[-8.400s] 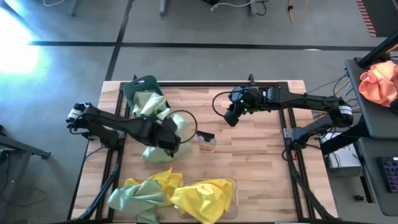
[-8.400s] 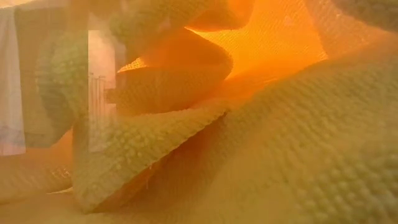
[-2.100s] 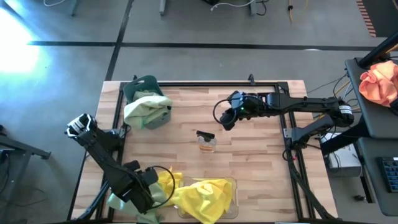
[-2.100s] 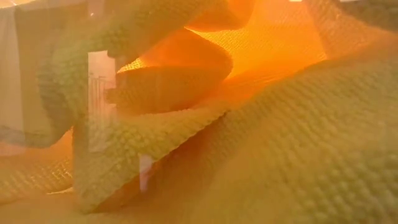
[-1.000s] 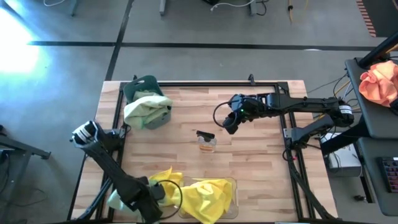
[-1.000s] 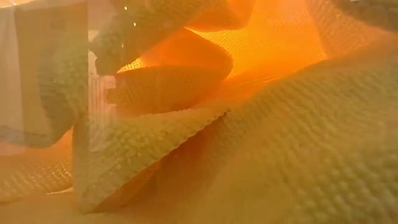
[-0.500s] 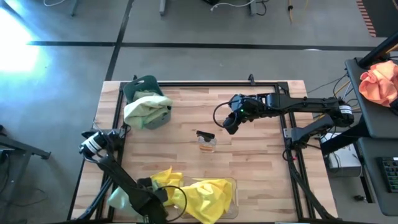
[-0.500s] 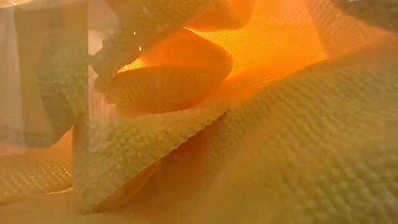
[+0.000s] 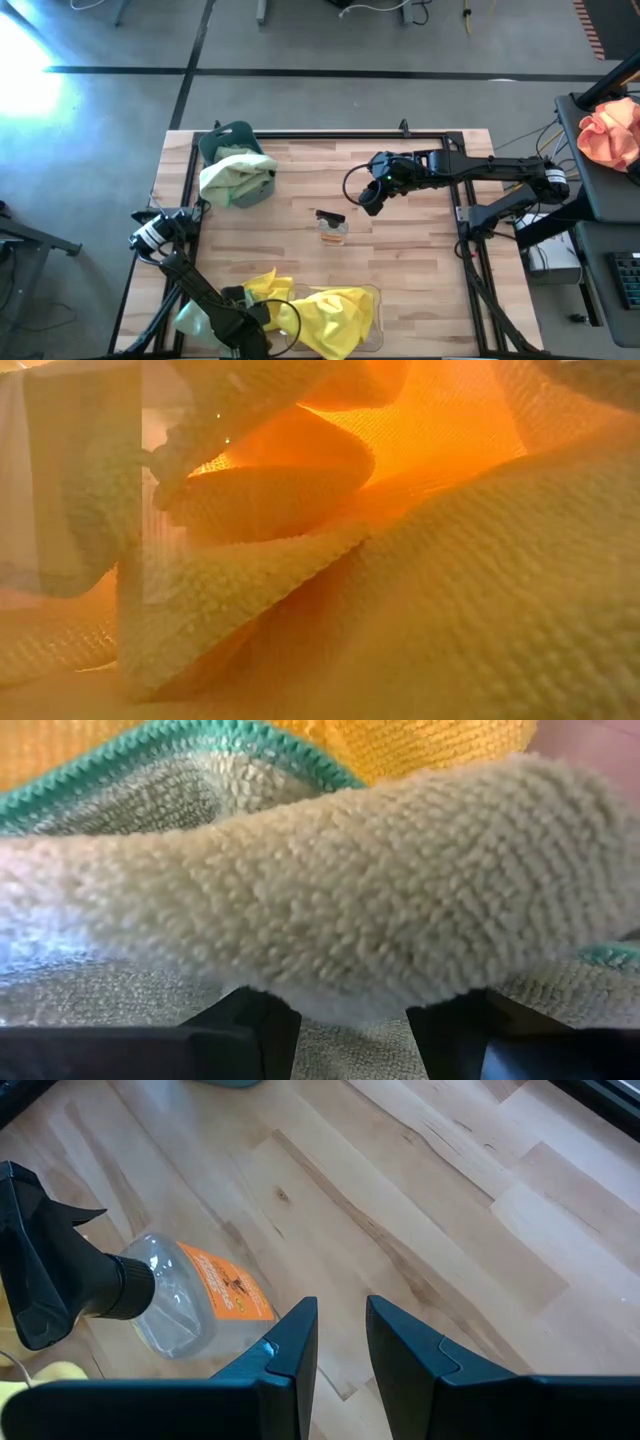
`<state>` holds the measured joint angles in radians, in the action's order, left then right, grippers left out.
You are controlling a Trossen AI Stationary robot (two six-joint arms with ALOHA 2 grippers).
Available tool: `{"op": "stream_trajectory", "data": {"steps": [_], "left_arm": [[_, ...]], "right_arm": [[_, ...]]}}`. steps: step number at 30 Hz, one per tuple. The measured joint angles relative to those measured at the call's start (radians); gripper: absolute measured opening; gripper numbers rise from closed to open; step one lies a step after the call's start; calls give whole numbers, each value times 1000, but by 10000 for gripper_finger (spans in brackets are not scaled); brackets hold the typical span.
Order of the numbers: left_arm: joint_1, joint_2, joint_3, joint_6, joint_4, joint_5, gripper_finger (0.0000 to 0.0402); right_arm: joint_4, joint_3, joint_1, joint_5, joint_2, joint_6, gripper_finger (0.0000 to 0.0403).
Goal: Sort microfiber towel by color & place in baskets
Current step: Put the green towel into the green bin
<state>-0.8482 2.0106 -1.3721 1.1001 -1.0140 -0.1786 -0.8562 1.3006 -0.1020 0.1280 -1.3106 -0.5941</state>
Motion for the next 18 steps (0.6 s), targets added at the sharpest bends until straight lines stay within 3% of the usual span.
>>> {"op": "stream_trajectory", "data": {"steps": [14, 18], "left_arm": [[1, 0, -3, 93, -4, -11, 14], [1, 2, -24, 110, -17, -12, 5]], "right_arm": [[0, 0, 0, 2, 0, 2, 82], [0, 0, 0, 2, 0, 3, 82]]}}
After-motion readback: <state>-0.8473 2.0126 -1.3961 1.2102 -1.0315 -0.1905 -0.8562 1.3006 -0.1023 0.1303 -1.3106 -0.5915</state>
